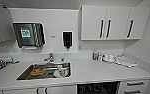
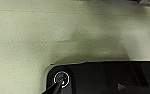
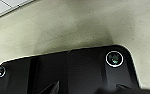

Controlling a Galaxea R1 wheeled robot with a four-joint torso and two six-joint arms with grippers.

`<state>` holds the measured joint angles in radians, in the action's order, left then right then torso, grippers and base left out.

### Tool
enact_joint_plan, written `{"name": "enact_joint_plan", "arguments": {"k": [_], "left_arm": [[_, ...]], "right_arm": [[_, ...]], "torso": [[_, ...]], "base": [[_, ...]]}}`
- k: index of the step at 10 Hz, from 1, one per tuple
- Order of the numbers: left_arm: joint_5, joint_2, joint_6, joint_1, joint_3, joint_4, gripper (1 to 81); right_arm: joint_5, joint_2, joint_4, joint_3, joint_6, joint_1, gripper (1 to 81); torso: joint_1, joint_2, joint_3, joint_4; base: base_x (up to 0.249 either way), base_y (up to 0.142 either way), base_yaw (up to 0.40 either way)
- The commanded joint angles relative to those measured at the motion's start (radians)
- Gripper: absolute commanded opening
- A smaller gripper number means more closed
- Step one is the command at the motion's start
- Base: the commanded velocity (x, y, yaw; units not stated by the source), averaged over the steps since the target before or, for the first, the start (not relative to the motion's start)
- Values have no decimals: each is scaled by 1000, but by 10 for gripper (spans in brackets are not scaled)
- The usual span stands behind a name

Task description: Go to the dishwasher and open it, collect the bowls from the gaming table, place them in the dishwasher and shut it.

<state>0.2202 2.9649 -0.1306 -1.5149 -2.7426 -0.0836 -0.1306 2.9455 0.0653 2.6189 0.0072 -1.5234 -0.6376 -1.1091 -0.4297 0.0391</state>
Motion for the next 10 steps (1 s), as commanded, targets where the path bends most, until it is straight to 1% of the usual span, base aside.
{"name": "enact_joint_plan", "arguments": {"k": [1,2,3,4,5,7,8,10], "left_arm": [[-36,-4,5,63,-5,-13,811],[-36,-4,5,63,-5,-13,811],[-36,-6,5,63,-5,-13,811],[-36,-4,5,63,-5,-13,811],[-36,-3,5,63,-6,-13,811],[-36,-3,5,63,-5,-13,811],[-36,-3,5,63,-5,-13,811],[-36,-3,5,63,-6,-13,811]], "right_arm": [[43,-3,-7,-2,-6,64,811],[43,0,-13,-2,-6,64,811],[43,3,-19,-2,-6,64,811],[43,3,-21,-2,-6,64,811],[43,3,-21,-2,-4,64,811],[45,3,-25,-2,-6,64,811],[45,3,-25,-2,-6,67,811],[46,5,-29,-2,-6,71,811]], "torso": [[61,95,0,0],[85,132,30,0],[109,169,33,0],[130,203,55,0],[154,240,92,0],[196,304,124,0],[219,340,75,0],[264,407,89,0]], "base": [[0,0,0],[0,0,0],[0,0,0],[0,0,0],[0,0,0],[0,0,0],[0,0,0],[0,0,0]]}}
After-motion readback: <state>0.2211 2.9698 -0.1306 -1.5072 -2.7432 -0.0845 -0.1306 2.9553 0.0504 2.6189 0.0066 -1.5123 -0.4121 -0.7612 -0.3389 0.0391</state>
